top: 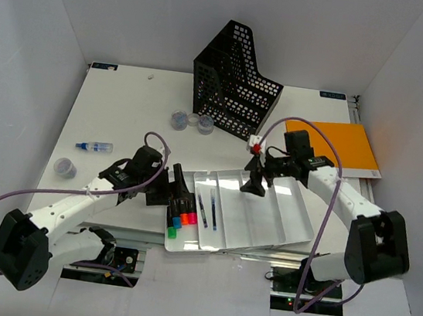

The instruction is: Organize the desk

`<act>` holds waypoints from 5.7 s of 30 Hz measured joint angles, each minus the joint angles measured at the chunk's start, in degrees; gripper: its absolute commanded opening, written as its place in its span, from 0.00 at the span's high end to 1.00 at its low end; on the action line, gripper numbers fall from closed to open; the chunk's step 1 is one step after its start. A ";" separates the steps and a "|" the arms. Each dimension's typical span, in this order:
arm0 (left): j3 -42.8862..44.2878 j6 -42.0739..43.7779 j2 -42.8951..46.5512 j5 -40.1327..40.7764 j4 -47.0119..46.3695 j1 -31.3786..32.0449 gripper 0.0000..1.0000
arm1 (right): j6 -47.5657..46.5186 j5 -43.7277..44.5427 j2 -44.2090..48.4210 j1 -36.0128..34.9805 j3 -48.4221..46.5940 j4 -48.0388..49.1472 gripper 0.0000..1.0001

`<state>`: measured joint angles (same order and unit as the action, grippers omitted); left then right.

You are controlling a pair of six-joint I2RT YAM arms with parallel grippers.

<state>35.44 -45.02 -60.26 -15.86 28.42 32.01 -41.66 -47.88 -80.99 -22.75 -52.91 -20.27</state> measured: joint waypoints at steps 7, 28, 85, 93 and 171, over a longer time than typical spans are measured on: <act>0.26 4.94 11.79 7.19 0.74 0.04 0.02 | 20.36 11.91 -19.09 -5.79 -25.75 1.93 0.10; 0.46 5.97 27.48 21.74 6.70 0.02 0.02 | 58.40 66.04 -47.38 -19.65 -51.90 9.20 0.04; 5.17 6.24 7.87 20.07 -1.38 0.00 0.02 | 37.38 33.08 -9.84 -18.84 -12.47 26.91 0.92; 14.04 12.57 -7.82 21.02 -5.27 -3.19 0.02 | 22.97 17.06 0.90 -16.35 0.03 18.97 0.92; 37.79 25.74 -37.98 15.19 -3.73 -13.18 0.82 | 9.83 5.44 13.38 9.57 12.25 19.45 0.04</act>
<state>73.23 -19.28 -98.23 -0.67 24.69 18.83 -31.83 -42.44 -67.60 -13.19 -40.65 -0.82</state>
